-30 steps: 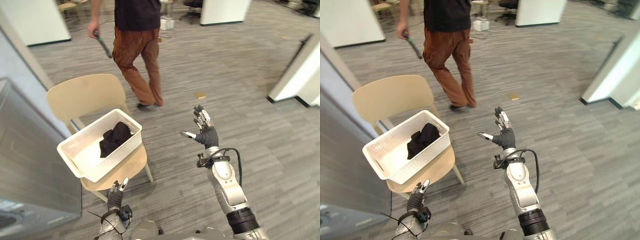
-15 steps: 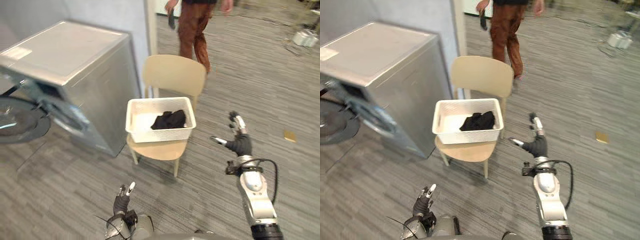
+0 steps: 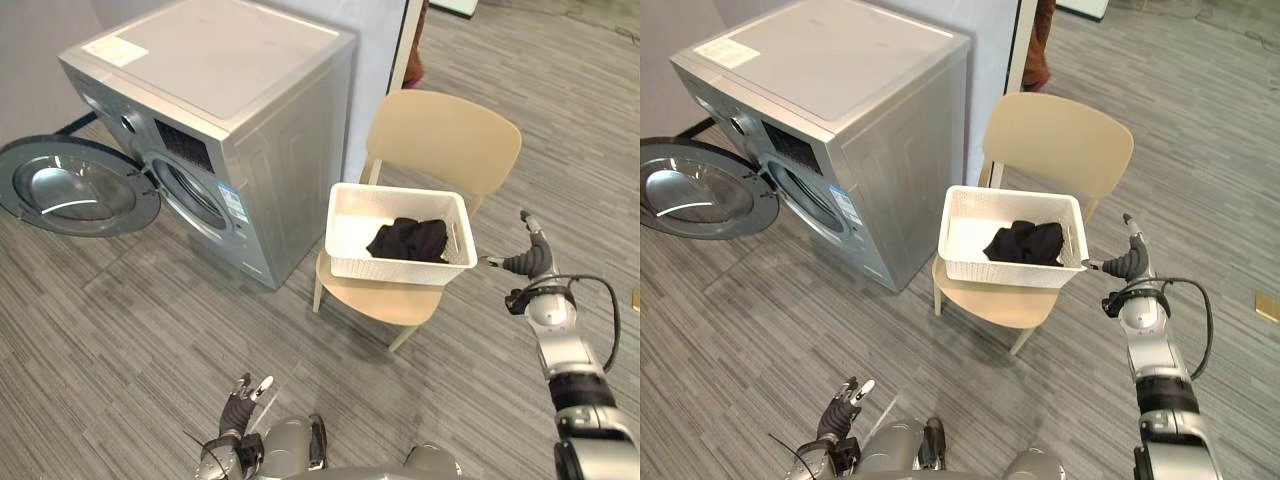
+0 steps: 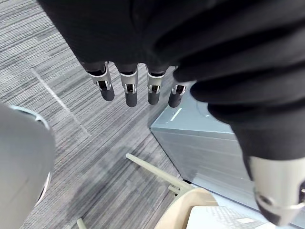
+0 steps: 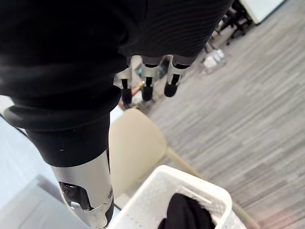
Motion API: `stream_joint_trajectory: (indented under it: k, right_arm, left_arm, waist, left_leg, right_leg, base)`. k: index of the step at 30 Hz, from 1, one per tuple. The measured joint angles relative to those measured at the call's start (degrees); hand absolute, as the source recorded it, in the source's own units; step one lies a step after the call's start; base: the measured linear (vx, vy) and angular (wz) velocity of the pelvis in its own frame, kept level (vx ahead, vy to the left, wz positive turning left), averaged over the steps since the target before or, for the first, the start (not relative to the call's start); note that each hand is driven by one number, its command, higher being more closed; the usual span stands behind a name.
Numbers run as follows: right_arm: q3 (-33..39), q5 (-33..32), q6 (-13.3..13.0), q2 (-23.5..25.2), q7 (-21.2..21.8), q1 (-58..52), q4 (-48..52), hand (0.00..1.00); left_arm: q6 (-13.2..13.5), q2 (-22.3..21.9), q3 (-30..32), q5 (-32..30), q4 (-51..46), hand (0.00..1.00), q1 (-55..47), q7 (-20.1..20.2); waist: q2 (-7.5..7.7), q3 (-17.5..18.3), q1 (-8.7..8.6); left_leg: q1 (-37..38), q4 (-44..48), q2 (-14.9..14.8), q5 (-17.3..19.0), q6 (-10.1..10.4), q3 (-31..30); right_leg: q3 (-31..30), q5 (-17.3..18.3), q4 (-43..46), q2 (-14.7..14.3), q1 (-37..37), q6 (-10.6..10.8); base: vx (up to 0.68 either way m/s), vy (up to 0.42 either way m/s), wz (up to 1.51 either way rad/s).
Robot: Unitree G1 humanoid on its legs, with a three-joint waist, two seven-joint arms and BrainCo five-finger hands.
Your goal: Pick up the laundry basket with both hands and put the clothes into the washing machine.
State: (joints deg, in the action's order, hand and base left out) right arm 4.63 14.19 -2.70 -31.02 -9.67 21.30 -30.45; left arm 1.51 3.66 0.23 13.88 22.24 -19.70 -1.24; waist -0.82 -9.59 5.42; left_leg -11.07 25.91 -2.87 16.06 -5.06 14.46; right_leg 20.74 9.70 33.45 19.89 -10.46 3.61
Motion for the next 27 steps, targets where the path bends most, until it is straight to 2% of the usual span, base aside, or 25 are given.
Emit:
stream_joint_trajectory:
  k: [4, 5, 7, 8, 9, 10, 14, 15, 16, 18, 19, 21, 22, 23, 25, 27]
  right_arm:
    - [-4.08, 2.48, 0.67, -4.39, 2.39, 4.04, -3.12, 0.00]
    - [-4.77, 2.94, 0.72, -4.76, 2.56, 4.05, -3.47, 0.00]
    - [-5.35, 4.70, 0.87, -5.15, 3.64, 4.04, -4.19, 0.00]
    - [-5.34, 5.23, 0.86, -5.47, 3.88, 4.02, -4.11, 0.00]
    - [-5.34, 6.03, 0.88, -5.36, 4.45, 3.58, -4.01, 0.00]
    - [-5.34, 6.27, 0.88, -5.35, 4.76, 3.05, -3.77, 0.00]
    - [-5.77, 7.81, 1.08, -5.02, 6.28, -2.98, 0.29, 0.00]
    - [-6.26, 8.39, 1.00, -4.82, 6.30, -3.49, 0.54, 0.00]
    - [-7.12, 9.25, 0.81, -3.86, 6.84, -3.73, 0.55, 0.00]
    - [-8.09, 9.68, 0.56, -3.46, 7.36, -3.60, 0.56, 0.00]
    - [-9.85, 10.19, 0.47, -3.21, 7.69, -3.26, 0.52, 0.00]
    - [-11.83, 10.23, -0.08, -3.17, 8.46, -2.40, 0.41, 0.00]
    - [-12.50, 10.54, -0.66, -3.16, 8.68, -2.22, 0.23, 0.00]
    - [-12.81, 11.00, -0.79, -2.69, 8.71, -2.12, 0.11, 0.00]
    - [-13.45, 11.41, -0.90, -2.71, 8.71, -0.11, -0.86, 0.00]
    - [-14.34, 12.30, -0.83, -2.81, 8.63, 4.49, -3.75, 0.00]
  left_arm:
    - [0.10, 0.30, -0.12, 0.40, -0.53, 0.00, 0.11, -0.05]
    - [0.10, 0.26, -0.11, 0.72, -0.51, 0.00, 0.10, -0.04]
    - [0.13, 0.62, -0.20, 1.27, -0.47, 0.00, 0.32, -0.04]
    - [0.08, 0.36, -0.38, 1.25, -0.29, 0.00, 0.73, -0.06]
    - [0.13, 0.01, -0.77, 1.21, -0.50, 0.00, 0.82, 0.04]
    - [0.13, -0.35, -0.77, 1.16, -0.51, 0.00, 0.94, 0.08]
    - [-0.05, -1.38, -0.69, 1.11, -0.43, 0.00, 1.06, 0.14]
    - [-0.05, -1.37, -0.65, 1.11, -0.43, 0.00, 0.99, 0.13]
    - [-0.06, -1.13, -0.58, 1.09, -0.45, 0.00, 1.08, 0.12]
    - [-0.06, -1.15, -0.58, 1.03, -0.53, 0.00, 1.30, 0.22]
    - [-0.06, -1.18, -0.54, 1.04, -1.01, 0.00, 0.83, 0.46]
    - [-0.04, -1.26, -0.55, 1.04, -1.32, 0.00, -0.32, 0.98]
    - [-0.04, -1.52, -0.60, 1.03, -1.32, 0.00, -1.01, 1.21]
    - [-0.04, -1.37, -0.59, 1.03, -1.15, 0.00, -1.72, 1.21]
    - [0.09, -1.11, -0.71, 0.39, -1.19, 0.00, -1.38, 1.24]
    - [0.18, -0.10, -1.64, -0.07, -1.28, 0.00, -1.00, 1.28]
  waist:
    - [-0.65, -0.77, -0.13]
    - [-0.61, -0.80, -0.20]
    - [0.16, -1.05, -1.17]
    - [-0.14, -1.33, -1.37]
    - [-0.95, -1.25, -1.42]
    - [-1.25, -1.27, -1.46]
    - [-2.34, -1.90, -1.55]
    - [-2.35, -1.90, -1.50]
    - [-1.13, -2.16, -1.62]
    - [-0.98, -2.20, -1.66]
    - [-0.92, -2.20, -1.49]
    - [-1.25, -2.03, -1.44]
    - [-1.88, -1.65, -1.40]
    - [-1.48, -1.34, -1.30]
    - [0.23, -1.17, -1.49]
    - [0.83, -1.12, -1.26]
  left_leg:
    - [2.75, -2.10, -0.63, 0.10, 0.58, 0.57]
    - [3.03, -2.05, -0.90, 0.22, 0.89, 0.60]
    - [3.53, -1.57, -1.16, 0.86, 2.46, -0.37]
    - [3.46, -1.03, -1.72, 1.35, 3.31, -1.00]
    - [2.82, 0.54, -3.65, 2.11, 4.57, -1.73]
    - [2.50, 1.48, -4.61, 2.53, 5.15, -2.03]
    - [0.32, 13.49, -9.68, 2.29, 5.07, -4.77]
    - [0.01, 15.37, -10.07, 1.44, 5.46, -5.41]
    - [-1.34, 17.53, -10.28, 0.91, 5.50, -6.67]
    - [-2.34, 13.93, -11.08, 1.03, 5.35, -8.25]
    - [-2.88, 6.50, -11.11, 0.19, 6.76, -11.61]
    - [-2.06, -2.15, -11.24, -2.13, 9.80, -13.66]
    - [-1.71, -5.37, -11.54, -5.90, 12.50, -13.49]
    - [-0.98, -5.93, -10.88, -8.27, 13.14, -12.20]
    - [-1.69, -5.50, -8.68, -8.15, 12.14, -10.75]
    - [-2.45, -4.85, -7.22, -8.30, 11.90, -9.46]
  right_leg:
    - [3.42, -0.80, -12.59, -4.93, -3.07, 0.22]
    - [3.59, -2.49, -15.01, -5.63, -2.86, 0.03]
    - [2.11, -9.68, -17.79, -7.11, -1.92, -0.35]
    - [1.58, -10.82, -17.52, -7.86, -1.92, -0.43]
    - [1.91, -10.14, -17.35, -9.73, -1.69, -1.37]
    - [2.54, -9.63, -17.22, -10.40, -1.43, -1.83]
    - [4.80, -5.05, -15.69, -13.56, 3.40, -3.12]
    - [4.98, -4.75, -16.02, -13.78, 4.38, -3.26]
    - [4.79, -4.23, -17.77, -13.68, 5.90, -3.53]
    - [4.19, -4.47, -19.24, -13.70, 6.34, -3.22]
    - [2.92, -5.16, -21.07, -13.64, 6.30, -2.39]
    - [1.61, -6.53, -22.90, -13.68, 6.17, -1.39]
    - [0.46, -7.55, -24.08, -13.76, 6.26, 0.00]
    - [-1.14, -9.32, -25.36, -12.91, 6.52, 1.21]
    - [-1.86, -12.28, -28.83, -11.49, 6.63, 2.54]
    - [-2.38, -14.75, -31.28, -10.17, 6.66, 2.89]
  base:
    - [0.04, -0.064, -0.07]
    - [0.07, -0.123, 0.04]
    - [0.10, -0.167, 0.15]
    - [0.14, -0.239, 0.05]
    - [0.10, -0.162, -0.02]
    - [0.12, -0.194, 0.00]
    - [0.12, -0.203, 0.17]
    - [0.08, -0.135, 0.06]
    - [0.07, -0.091, 0.02]
    - [0.05, -0.050, -0.13]
    - [0.04, 0.024, -0.30]
    - [0.07, 0.106, -0.49]
    - [0.19, 0.275, -0.64]
    - [0.17, 0.241, -0.49]
    - [0.18, 0.255, -0.27]
    - [0.11, 0.236, -0.16]
